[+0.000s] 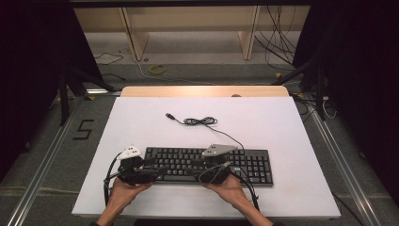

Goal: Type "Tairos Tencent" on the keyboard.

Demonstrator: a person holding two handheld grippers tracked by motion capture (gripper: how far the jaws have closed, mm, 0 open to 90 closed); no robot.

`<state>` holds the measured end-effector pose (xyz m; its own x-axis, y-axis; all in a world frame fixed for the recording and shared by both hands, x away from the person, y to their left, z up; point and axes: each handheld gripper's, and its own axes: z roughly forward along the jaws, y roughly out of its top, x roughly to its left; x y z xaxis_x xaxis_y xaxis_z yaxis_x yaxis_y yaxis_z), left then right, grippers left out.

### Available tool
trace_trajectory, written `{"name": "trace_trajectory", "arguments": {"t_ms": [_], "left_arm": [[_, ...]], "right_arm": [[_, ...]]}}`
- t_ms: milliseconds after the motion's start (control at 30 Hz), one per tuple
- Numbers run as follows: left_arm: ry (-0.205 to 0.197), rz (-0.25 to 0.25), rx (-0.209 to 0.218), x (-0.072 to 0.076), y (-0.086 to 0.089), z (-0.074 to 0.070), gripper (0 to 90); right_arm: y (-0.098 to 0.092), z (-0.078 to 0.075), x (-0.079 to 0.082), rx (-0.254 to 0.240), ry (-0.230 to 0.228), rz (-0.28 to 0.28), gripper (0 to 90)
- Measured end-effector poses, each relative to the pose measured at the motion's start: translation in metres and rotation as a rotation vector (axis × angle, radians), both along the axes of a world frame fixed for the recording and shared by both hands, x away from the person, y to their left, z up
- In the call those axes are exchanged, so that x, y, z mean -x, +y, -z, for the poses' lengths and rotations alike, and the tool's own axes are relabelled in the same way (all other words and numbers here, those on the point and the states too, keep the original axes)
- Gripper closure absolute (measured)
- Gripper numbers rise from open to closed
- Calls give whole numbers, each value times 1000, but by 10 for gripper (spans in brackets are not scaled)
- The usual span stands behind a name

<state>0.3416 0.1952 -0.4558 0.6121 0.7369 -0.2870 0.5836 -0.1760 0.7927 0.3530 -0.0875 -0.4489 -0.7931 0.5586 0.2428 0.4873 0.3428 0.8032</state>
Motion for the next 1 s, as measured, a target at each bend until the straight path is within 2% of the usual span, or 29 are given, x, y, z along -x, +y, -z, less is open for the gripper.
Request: {"name": "trace_trajectory", "arguments": {"t_ms": [200,367,567,1000], "left_arm": [[-11,1,17,6,2,0,319],[-19,-1,25,9,4,0,317],[-26,2,28,12,5,0,313],[-32,4,34,15,5,1,309]], "right_arm": [[7,5,-4,23,24,-1,706],[12,11,-7,62,29,4,808],[18,19,-11,103,35,4,893],[28,30,-16,155,48,1,900]]}}
